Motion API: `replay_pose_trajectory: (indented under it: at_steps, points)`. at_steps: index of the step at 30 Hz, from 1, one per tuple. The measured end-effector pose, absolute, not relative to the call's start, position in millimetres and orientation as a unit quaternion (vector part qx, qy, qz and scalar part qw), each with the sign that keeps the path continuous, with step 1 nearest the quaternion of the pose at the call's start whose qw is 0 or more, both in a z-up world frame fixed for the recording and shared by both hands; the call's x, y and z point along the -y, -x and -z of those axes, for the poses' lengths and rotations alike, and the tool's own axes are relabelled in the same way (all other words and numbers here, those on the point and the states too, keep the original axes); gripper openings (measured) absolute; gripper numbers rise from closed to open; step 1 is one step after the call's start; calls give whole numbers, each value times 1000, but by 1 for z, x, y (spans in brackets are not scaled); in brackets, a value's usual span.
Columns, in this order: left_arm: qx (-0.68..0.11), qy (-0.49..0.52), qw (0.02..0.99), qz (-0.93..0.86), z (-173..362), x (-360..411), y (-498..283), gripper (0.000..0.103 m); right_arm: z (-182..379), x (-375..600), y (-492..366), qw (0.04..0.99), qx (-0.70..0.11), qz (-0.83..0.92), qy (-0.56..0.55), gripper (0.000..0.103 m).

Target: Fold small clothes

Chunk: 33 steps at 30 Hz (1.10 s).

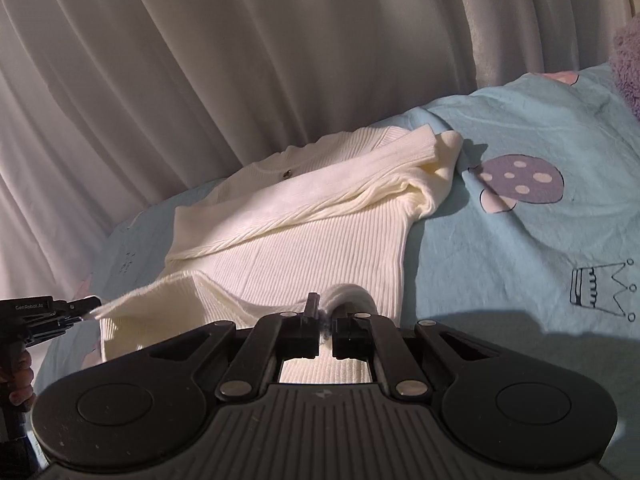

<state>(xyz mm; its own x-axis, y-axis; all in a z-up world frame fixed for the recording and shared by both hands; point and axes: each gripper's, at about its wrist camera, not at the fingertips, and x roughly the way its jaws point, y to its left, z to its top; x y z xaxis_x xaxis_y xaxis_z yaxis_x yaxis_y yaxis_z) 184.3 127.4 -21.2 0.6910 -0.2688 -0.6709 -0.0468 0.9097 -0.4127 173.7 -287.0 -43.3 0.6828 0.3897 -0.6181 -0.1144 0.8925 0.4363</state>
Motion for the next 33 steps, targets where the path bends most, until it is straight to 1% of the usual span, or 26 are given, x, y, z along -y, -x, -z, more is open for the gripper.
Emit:
replay_pose_trajectory:
  at_steps: [4, 7, 8, 9, 10, 11, 14, 17, 20, 21, 23, 24, 25, 27, 29, 33]
  points:
    - [-403, 159, 900, 52, 40, -115, -204, 13, 58, 280, -196, 897, -378, -127, -189, 5]
    - [-397, 145, 905, 50, 48, -114, -208, 23, 59, 277, -195, 909, -362, -107, -178, 6]
    - [-390, 143, 908, 50, 48, -117, -207, 32, 57, 279, -193, 915, -352, -96, -175, 8]
    - [-384, 143, 911, 53, 49, -120, -207, 43, 56, 283, -192, 918, -344, -88, -176, 12]
    - [-381, 143, 912, 58, 49, -123, -208, 47, 56, 287, -191, 921, -338, -78, -176, 19]
    - [-383, 142, 911, 64, 50, -125, -210, 53, 56, 290, -191, 924, -334, -67, -174, 21]
    - [-394, 137, 906, 76, 55, -123, -219, 56, 62, 289, -197, 915, -363, -75, -159, 23]
    - [-396, 122, 906, 87, 62, -112, -227, 56, 72, 275, -201, 912, -385, -80, -121, 23]
    - [-401, 101, 905, 99, 68, -101, -233, 56, 74, 263, -200, 915, -383, -82, -94, 23]
    - [-403, 95, 905, 103, 70, -98, -235, 53, 74, 259, -200, 917, -380, -82, -86, 21]
    - [-406, 85, 904, 106, 72, -95, -236, 48, 72, 255, -198, 920, -375, -82, -72, 11]
    - [-405, 81, 904, 109, 73, -94, -235, 43, 71, 254, -198, 920, -375, -88, -69, 10]
    - [-402, 80, 905, 111, 73, -94, -234, 42, 71, 253, -197, 920, -376, -92, -67, 9]
    - [-400, 80, 906, 108, 74, -95, -234, 33, 71, 251, -196, 919, -377, -95, -65, 9]
    - [-401, 88, 906, 106, 74, -97, -236, 31, 73, 252, -198, 919, -380, -91, -60, 10]
    - [-408, 96, 901, 108, 78, -98, -239, 30, 77, 257, -203, 914, -388, -91, -79, 10]
